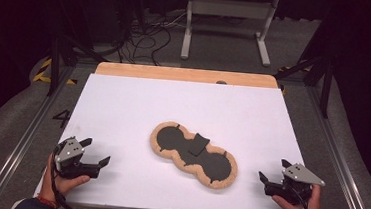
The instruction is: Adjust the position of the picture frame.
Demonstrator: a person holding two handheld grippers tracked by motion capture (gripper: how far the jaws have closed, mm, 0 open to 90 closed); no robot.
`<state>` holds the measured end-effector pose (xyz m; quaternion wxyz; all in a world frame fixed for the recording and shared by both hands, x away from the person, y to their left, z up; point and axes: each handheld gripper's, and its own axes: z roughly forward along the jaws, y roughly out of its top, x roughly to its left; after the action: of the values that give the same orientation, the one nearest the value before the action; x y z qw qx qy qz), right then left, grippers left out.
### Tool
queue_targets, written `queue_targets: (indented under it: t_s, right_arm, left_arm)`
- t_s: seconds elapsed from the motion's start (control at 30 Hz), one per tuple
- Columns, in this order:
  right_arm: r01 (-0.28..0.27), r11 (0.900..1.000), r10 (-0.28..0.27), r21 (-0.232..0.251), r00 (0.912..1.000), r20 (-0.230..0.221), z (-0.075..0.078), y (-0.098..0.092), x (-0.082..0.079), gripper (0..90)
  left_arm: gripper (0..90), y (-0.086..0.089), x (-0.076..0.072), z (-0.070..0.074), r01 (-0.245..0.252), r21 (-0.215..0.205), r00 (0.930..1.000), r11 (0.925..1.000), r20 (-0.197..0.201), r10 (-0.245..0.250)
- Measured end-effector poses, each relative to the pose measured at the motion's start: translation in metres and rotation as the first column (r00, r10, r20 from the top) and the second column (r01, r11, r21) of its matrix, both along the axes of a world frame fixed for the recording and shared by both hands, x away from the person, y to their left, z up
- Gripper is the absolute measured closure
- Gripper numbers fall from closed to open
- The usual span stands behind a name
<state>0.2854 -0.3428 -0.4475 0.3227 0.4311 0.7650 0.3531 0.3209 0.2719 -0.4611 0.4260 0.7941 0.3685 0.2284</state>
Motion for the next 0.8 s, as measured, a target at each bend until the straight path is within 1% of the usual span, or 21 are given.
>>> queue_targets:
  t_s: [0.07, 0.1, 0.17, 0.23, 0.27, 0.3, 0.33, 0.37, 0.4, 0.47, 0.5, 0.57, 0.6, 0.63, 0.67, 0.7, 0.73, 0.77, 0.8]
  right_arm:
    - [-0.004, 1.000, 0.004, 0.000, 0.9999, -0.009, -0.001, 0.001, 0.002, 13.8]
    - [-0.005, 1.000, 0.005, 0.003, 0.9999, -0.011, -0.001, 0.002, 0.003, 14.1]
    - [-0.005, 1.000, 0.006, 0.006, 0.9999, -0.012, -0.001, 0.002, 0.004, 14.4]
    - [-0.007, 1.000, 0.007, 0.006, 1.0000, -0.007, 0.000, 0.004, 0.003, 15.9]
    - [-0.007, 1.000, 0.007, 0.006, 1.0000, -0.007, 0.000, 0.004, 0.003, 15.9]
    - [-0.013, 1.000, 0.013, 0.005, 0.9999, -0.008, 0.000, 0.005, 0.003, 18.2]
    - [-0.017, 1.000, 0.017, 0.010, 0.9998, -0.010, 0.001, 0.006, 0.002, 19.5]
    - [-0.017, 1.000, 0.017, 0.010, 0.9998, -0.010, 0.001, 0.006, 0.002, 19.5]
    - [-0.023, 1.000, 0.023, 0.014, 0.9997, -0.011, 0.001, 0.007, 0.002, 20.6]
    - [-0.039, 0.999, 0.040, 0.031, 0.9989, -0.024, 0.001, 0.009, 0.001, 23.7]
    - [-0.051, 0.998, 0.053, 0.038, 0.9979, -0.038, 0.001, 0.010, 0.000, 25.8]
    - [-0.073, 0.996, 0.077, 0.054, 0.9948, -0.067, -0.001, 0.014, 0.000, 27.1]
    - [-0.076, 0.995, 0.082, 0.071, 0.9934, -0.080, -0.002, 0.016, 0.000, 28.0]
    - [-0.083, 0.994, 0.090, 0.078, 0.9919, -0.090, -0.002, 0.019, 0.000, 29.4]
    - [-0.092, 0.993, 0.099, 0.073, 0.9905, -0.095, -0.002, 0.021, -0.001, 30.9]
    - [-0.107, 0.992, 0.113, 0.065, 0.9881, -0.104, -0.003, 0.026, -0.001, 36.3]
    - [-0.111, 0.992, 0.118, 0.063, 0.9867, -0.112, -0.003, 0.028, -0.001, 40.3]
    - [-0.111, 0.992, 0.118, 0.063, 0.9867, -0.112, -0.003, 0.028, -0.001, 40.3]
    - [-0.115, 0.992, 0.121, 0.055, 0.9854, -0.120, -0.003, 0.030, -0.001, 45.2]
  left_arm:
    - [11.8, 0.000, 0.000, 0.000, 0.007, -0.001, 1.0000, 1.0000, -0.001, -0.007]
    - [12.2, 0.000, 0.000, 0.000, 0.011, 0.008, 0.9999, 0.9999, -0.003, -0.011]
    - [13.2, -0.002, 0.000, 0.000, 0.015, 0.001, 0.9998, 0.9999, -0.010, -0.015]
    - [16.4, -0.003, 0.000, -0.001, 0.025, 0.021, 0.9996, 0.9995, -0.014, -0.025]
    - [16.4, -0.004, 0.001, -0.001, 0.026, 0.023, 0.9996, 0.9994, -0.015, -0.025]
    - [18.8, -0.006, 0.002, -0.001, 0.028, 0.032, 0.9995, 0.9991, -0.017, -0.028]
    - [20.6, -0.006, 0.002, -0.001, 0.028, 0.032, 0.9995, 0.9991, -0.017, -0.028]
    - [20.6, -0.006, 0.002, -0.001, 0.031, 0.040, 0.9994, 0.9987, -0.018, -0.030]
    - [22.6, -0.007, 0.003, 0.000, 0.031, 0.053, 0.9994, 0.9981, -0.016, -0.030]
    - [24.1, -0.008, 0.005, 0.002, 0.033, 0.047, 0.9994, 0.9984, -0.014, -0.032]
    - [26.0, -0.008, 0.006, 0.003, 0.033, 0.045, 0.9994, 0.9984, -0.012, -0.033]
    - [31.9, -0.010, 0.011, 0.006, 0.041, 0.011, 0.9988, 0.9991, -0.026, -0.041]
    - [34.3, -0.012, 0.013, 0.009, 0.050, 0.007, 0.9983, 0.9987, -0.029, -0.050]
    - [38.1, -0.015, 0.015, 0.011, 0.055, 0.023, 0.9982, 0.9982, -0.024, -0.055]
    - [40.8, -0.021, 0.019, 0.014, 0.055, 0.043, 0.9984, 0.9976, -0.017, -0.054]
    - [44.6, -0.024, 0.022, 0.015, 0.063, 0.052, 0.9979, 0.9966, -0.016, -0.063]
    - [50.5, -0.024, 0.022, 0.015, 0.063, 0.052, 0.9979, 0.9966, -0.016, -0.063]
    - [50.5, -0.027, 0.025, 0.016, 0.069, 0.067, 0.9976, 0.9953, -0.010, -0.069]
    - [52.9, -0.030, 0.029, 0.016, 0.077, 0.076, 0.9970, 0.9941, -0.012, -0.077]
